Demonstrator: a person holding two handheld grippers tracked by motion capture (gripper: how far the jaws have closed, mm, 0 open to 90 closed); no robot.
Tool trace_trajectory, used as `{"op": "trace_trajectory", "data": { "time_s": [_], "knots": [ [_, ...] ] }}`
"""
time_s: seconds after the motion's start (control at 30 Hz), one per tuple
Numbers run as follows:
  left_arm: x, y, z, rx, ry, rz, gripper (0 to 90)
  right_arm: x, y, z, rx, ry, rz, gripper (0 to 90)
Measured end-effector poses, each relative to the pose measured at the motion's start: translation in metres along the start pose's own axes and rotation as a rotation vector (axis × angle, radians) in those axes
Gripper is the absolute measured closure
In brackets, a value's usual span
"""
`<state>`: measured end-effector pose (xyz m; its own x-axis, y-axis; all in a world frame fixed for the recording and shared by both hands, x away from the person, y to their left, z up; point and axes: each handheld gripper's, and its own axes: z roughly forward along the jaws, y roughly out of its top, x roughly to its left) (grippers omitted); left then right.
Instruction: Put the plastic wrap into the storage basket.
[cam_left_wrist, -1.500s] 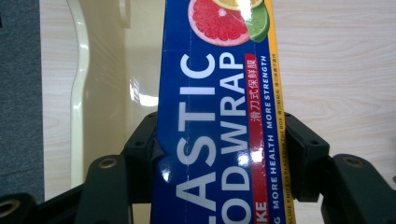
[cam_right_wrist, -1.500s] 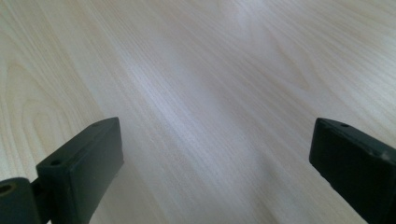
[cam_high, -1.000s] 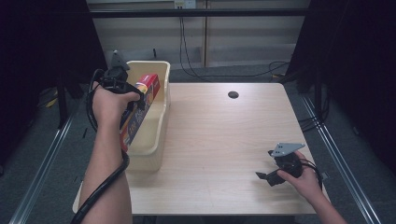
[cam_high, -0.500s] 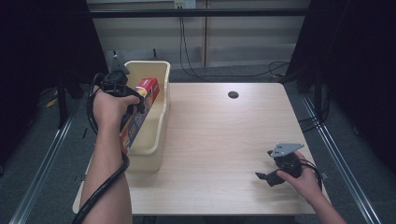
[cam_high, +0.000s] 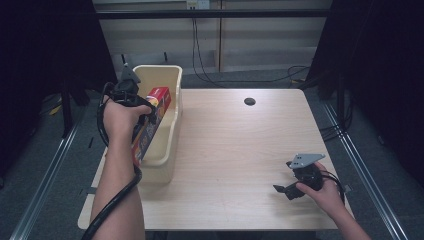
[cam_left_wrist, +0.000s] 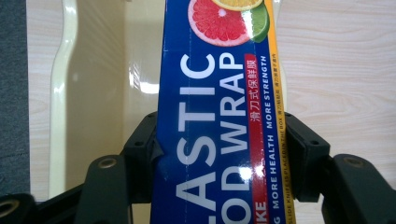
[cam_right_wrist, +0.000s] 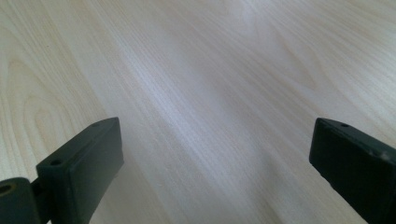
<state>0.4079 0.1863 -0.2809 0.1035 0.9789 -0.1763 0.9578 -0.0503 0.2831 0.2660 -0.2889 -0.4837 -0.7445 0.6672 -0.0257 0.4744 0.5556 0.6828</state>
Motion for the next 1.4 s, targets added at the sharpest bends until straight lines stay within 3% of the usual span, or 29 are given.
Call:
{"op": "trace_trajectory", "data": {
  "time_s": [0.73, 0.9, 1.4],
  "knots": [
    [0.005, -0.003, 0.015, 0.026, 0.011, 0.002, 40.2, 0.0, 0.0, 0.0, 0.002, 0.003, -0.003, 2.9],
    [0.008, -0.006, 0.021, 0.037, 0.009, -0.032, 40.2, 0.001, 0.0, 0.0, 0.005, 0.0, -0.003, 2.9],
    [0.016, -0.01, 0.03, 0.052, 0.017, -0.049, 40.1, 0.002, 0.0, 0.0, 0.01, -0.003, -0.005, 2.9]
  ]
}}
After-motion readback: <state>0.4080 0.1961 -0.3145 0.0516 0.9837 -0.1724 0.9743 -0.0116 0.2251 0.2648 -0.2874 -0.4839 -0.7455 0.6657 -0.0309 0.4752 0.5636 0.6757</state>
